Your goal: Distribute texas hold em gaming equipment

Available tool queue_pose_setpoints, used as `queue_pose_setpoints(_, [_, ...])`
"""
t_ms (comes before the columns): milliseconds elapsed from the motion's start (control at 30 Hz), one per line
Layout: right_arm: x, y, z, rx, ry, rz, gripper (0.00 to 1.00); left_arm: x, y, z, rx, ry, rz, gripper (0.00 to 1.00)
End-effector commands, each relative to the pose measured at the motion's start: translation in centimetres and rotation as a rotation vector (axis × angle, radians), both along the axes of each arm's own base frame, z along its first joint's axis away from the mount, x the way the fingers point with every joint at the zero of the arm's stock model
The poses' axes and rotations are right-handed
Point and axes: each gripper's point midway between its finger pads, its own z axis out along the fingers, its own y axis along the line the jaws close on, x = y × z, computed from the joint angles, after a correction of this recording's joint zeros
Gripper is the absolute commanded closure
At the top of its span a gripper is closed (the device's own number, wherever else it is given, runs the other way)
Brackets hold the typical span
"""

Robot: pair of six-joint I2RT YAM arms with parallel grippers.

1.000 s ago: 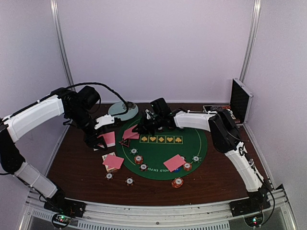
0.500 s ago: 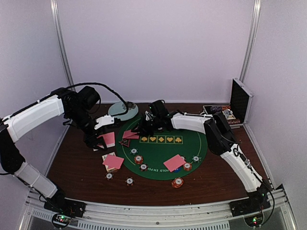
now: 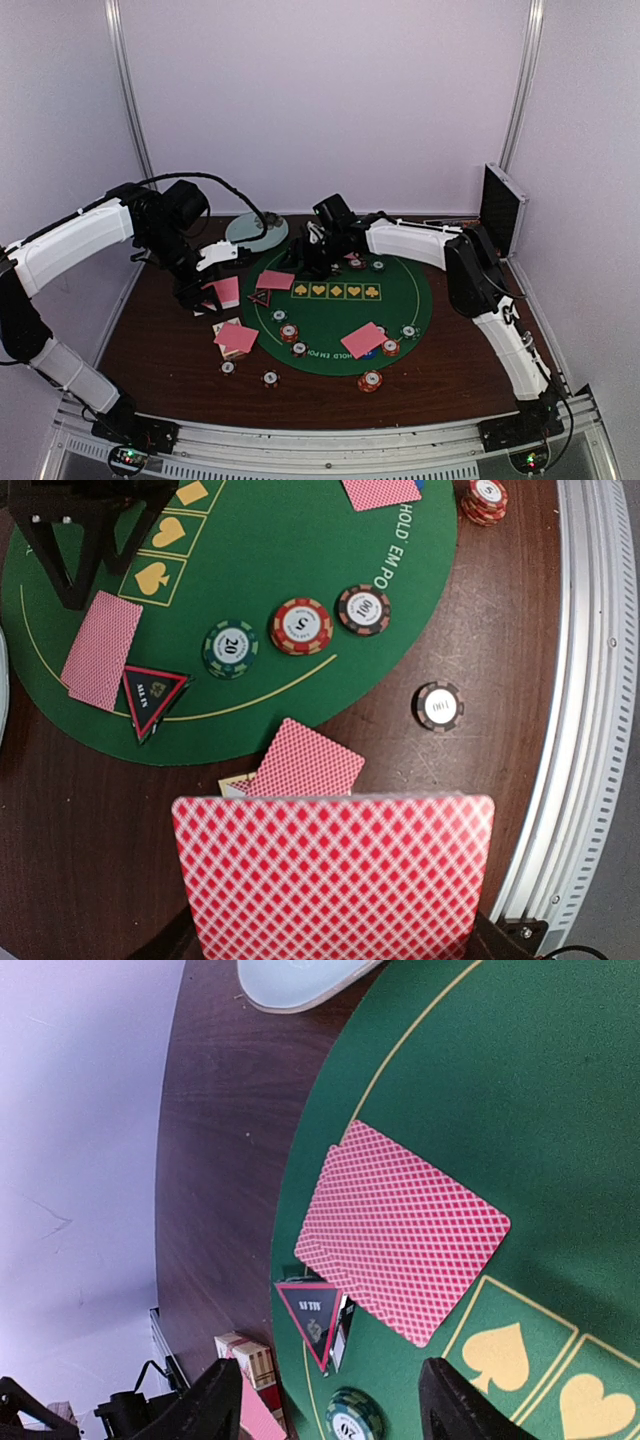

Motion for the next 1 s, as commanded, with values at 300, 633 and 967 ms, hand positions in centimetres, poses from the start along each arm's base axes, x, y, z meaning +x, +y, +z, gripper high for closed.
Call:
queue_pose_setpoints(300, [-5.0,-2.7,8.8,0.117,-0.111,0.036,0.20,0.4,-0.4,1.5,-0.040,-0.039,-0.009,1.00])
queue_pose_setpoints(633, [-14.5,-0.3,13.3,0.284,-0.131,0.166,0.03,0.8,-0.6,1.7,-0.040,-0.041,0.004,1.00])
queue_pose_setpoints(967, [-17.3,3.3,14.6,0.395,-0.102,0.197,0.05,1.0,-0.7,2.0,-0.047,-0.035,0.021,1.00])
